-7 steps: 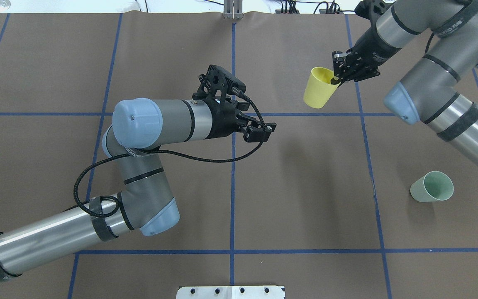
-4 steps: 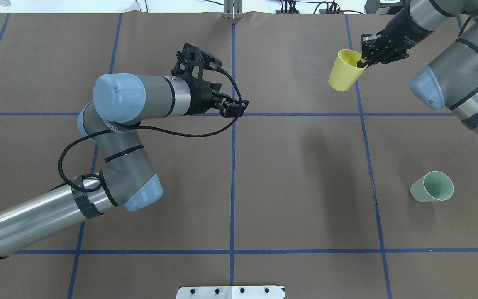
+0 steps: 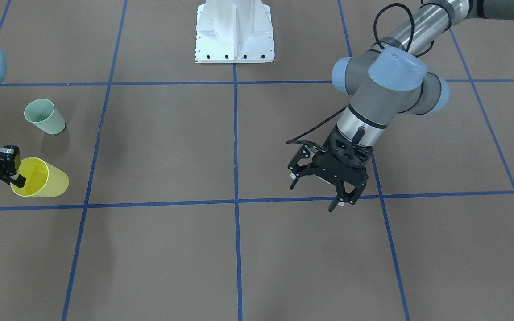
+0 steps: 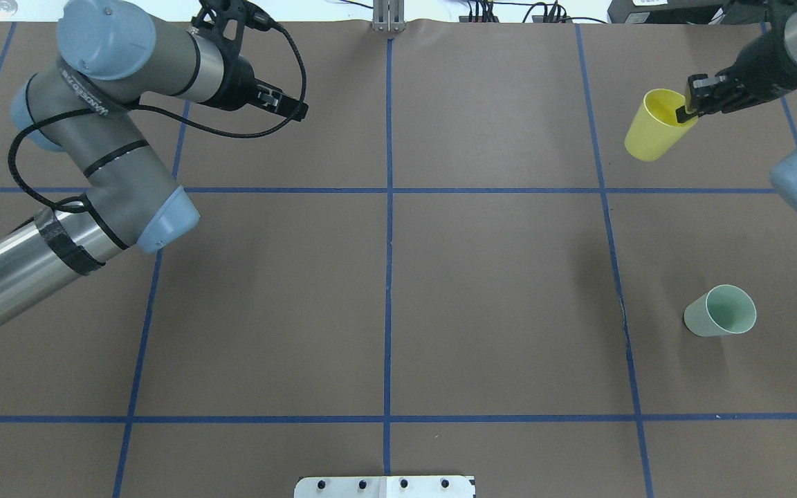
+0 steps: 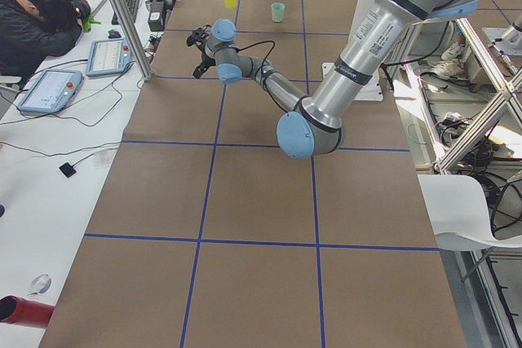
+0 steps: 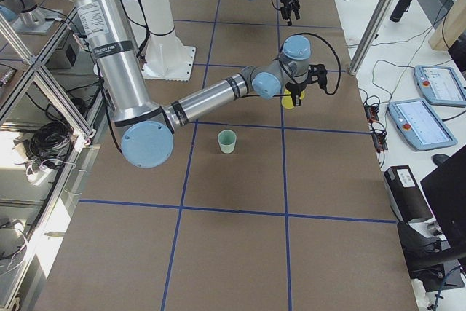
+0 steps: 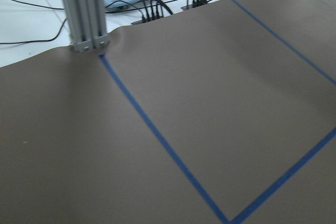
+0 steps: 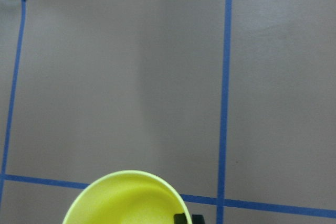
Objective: Transfer and stack yellow cup on green cup
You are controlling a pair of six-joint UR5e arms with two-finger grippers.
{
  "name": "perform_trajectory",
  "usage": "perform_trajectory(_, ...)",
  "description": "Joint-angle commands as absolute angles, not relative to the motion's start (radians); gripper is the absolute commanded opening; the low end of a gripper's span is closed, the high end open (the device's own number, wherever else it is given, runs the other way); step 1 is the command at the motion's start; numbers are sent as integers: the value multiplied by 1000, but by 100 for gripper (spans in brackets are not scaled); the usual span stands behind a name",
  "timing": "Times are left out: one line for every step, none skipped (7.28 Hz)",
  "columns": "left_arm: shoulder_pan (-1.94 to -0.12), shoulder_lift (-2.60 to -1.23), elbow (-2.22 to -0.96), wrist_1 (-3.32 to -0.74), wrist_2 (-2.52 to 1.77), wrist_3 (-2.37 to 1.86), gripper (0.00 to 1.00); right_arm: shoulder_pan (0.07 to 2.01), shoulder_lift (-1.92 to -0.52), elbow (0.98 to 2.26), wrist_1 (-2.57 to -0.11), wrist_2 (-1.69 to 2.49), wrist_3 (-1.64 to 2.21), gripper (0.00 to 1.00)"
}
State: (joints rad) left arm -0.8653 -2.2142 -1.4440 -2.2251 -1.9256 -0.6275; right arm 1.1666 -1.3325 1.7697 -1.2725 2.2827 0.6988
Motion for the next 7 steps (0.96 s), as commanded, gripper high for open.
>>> perform_trajectory(-948,-2189,-1392,-2174,-1951,-508,100,1148,-1582,1999,-1275,2145,657,0)
perform_trajectory(-956,-2189,-1375,-2162,-1951,-485,100,1129,-1717,2114,-1276,2069,620,0)
perform_trajectory(-956,-2189,-1370,-2163,-1953,-485,100,1117,-1794,2179,-1276,2062,618,0)
perform_trajectory(-956,-2189,-1370,-2163,-1953,-485,100,1080,-1819,2195,-1276,2069,620,0)
perform_trajectory(-956,-2189,-1367,-2163,-1951,-483,100,1028,-1824,2194,-1276,2069,626,0)
perform_trajectory(-956,-2189,-1361,-2164,-1951,-483,100,988,-1818,2191,-1275,2062,630,0)
perform_trajectory(-959,-2189,-1355,-2164,-1951,-483,100,968,-1813,2181,-1275,2060,630,0)
